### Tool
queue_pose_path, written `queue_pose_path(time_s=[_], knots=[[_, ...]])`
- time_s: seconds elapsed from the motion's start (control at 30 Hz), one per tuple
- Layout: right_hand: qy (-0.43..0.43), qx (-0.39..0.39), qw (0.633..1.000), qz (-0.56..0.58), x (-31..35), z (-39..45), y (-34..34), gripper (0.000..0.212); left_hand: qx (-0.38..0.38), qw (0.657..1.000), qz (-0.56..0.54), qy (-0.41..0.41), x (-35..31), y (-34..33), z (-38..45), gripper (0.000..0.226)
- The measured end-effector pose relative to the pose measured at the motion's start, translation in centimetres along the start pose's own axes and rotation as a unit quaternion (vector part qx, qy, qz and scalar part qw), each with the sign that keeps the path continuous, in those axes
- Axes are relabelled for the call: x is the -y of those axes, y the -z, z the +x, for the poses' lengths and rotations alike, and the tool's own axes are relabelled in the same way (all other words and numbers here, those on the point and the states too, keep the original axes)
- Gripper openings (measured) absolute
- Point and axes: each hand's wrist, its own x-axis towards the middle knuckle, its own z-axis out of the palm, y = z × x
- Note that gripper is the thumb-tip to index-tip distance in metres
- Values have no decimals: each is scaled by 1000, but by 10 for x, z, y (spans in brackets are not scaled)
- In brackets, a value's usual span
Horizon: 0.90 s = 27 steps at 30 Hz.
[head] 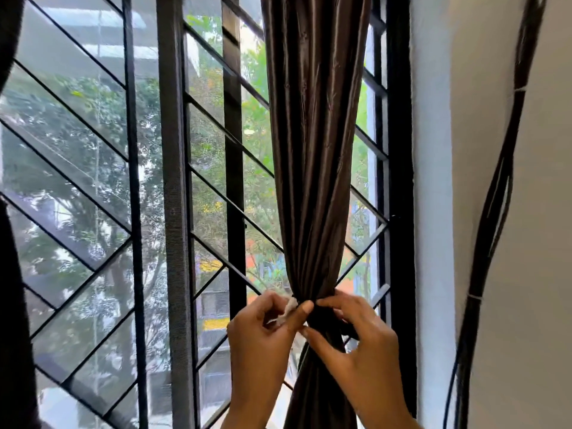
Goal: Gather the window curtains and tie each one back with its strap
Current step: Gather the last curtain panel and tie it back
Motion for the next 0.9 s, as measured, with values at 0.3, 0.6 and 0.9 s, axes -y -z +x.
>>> queue_pose_path(time_s=[0.3,0.6,0.9], knots=[[60,-37,990,-126,-6,2,-6,22,23,999,48,7,-1,-4,-2,42],[68,9,997,18,-30,10,15,22,75,905,-344,239,3,-14,-8,22],[48,-3,998,-29,-34,10,28,24,66,958,-238,144,11,-33,-8,28]])
